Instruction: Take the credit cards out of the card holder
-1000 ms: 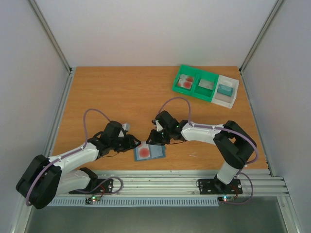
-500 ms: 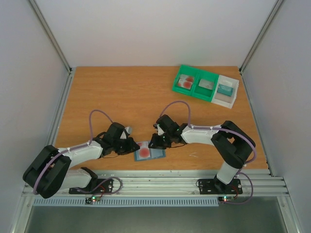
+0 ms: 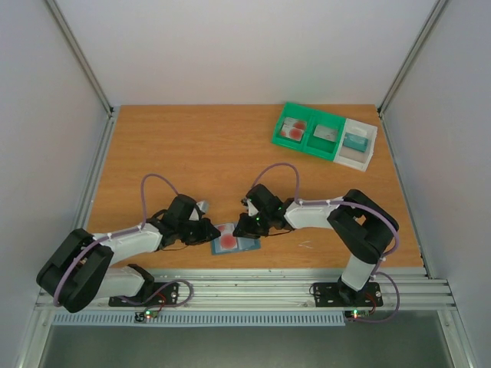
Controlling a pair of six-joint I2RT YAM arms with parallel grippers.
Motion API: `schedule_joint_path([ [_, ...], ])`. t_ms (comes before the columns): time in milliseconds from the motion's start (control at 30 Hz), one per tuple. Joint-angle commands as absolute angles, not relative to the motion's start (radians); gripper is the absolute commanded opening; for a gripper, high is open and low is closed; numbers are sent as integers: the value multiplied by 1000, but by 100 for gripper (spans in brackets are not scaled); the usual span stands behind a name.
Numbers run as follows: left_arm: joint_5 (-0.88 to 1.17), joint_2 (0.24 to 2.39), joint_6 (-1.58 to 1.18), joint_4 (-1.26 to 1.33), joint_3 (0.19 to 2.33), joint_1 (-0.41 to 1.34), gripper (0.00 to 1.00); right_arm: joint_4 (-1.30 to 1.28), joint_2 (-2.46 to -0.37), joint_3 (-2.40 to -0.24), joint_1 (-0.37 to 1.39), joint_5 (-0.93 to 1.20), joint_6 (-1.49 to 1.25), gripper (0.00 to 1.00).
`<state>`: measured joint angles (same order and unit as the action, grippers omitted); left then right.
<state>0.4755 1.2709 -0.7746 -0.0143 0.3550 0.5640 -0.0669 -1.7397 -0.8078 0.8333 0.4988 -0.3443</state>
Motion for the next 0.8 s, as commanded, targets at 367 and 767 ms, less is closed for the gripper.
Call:
schedule_joint_path([
  [367, 439, 1271, -747, -24, 323, 563, 12, 63, -1664, -686, 848, 475, -397, 1],
  [767, 442, 1259, -733, -62, 334, 563, 12, 114, -1674, -657, 848, 475, -422, 10],
])
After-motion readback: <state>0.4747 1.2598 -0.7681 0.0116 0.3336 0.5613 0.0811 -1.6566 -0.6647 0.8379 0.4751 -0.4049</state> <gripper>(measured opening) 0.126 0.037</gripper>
